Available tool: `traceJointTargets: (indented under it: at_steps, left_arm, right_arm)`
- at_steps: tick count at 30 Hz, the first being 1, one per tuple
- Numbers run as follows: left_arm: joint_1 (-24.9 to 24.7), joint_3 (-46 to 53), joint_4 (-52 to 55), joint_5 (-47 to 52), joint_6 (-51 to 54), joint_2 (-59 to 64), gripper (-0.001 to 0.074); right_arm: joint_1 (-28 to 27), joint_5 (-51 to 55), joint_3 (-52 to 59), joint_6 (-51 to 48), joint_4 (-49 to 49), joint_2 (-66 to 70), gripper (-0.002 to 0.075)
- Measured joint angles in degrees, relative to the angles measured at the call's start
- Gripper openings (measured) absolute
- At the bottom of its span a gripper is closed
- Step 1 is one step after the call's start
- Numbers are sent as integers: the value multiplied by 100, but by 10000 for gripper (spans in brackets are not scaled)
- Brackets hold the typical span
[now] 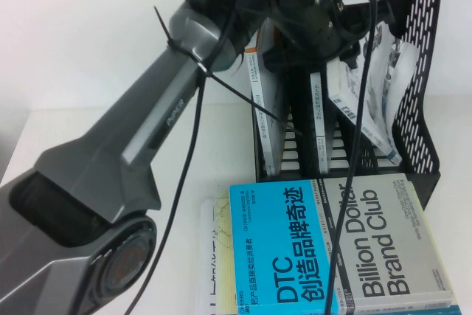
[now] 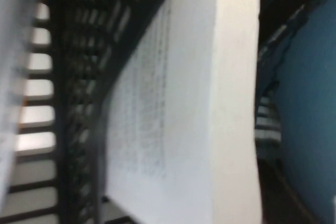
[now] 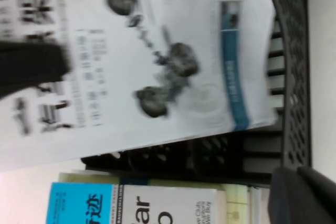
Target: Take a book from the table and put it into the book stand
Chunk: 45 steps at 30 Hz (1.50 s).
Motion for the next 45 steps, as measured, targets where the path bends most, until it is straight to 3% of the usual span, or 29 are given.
traceJointTargets:
  at_steps: [8,16,22,27,29,32,37,40,45]
  left_arm:
    - [19,0,-580,-387,244,200,130]
    - [24,0,-1820,-1304,1162,279,428]
    - [35,0,-2210,-1773,1818,259,468]
    - [159,-48,-2301,-1572,2254,247,468]
    - [278,-134,-2295,-1326,2606,190,449]
    - [501,-374,-1892,-735,3102,-29,348]
    - [800,-767,-699,267,3392,-674,76]
    - [1043,-837,-506,413,3436,-1090,22]
    - [1432,-868,53,533,3459,-1752,3]
  right_arm:
    - [0,232,0,-212,149,0,6]
    - [0,877,0,-779,331,0,6]
    - [0,930,0,-1054,342,-268,6]
    - [0,930,0,-1225,364,-813,6]
    - [0,930,0,-1247,364,-1053,6]
    - [0,919,0,-1257,364,-1440,6]
    - [0,919,0,-1282,364,-2012,6]
    - [0,893,0,-1306,364,-2279,6]
    - [84,774,0,-1114,231,-2575,6]
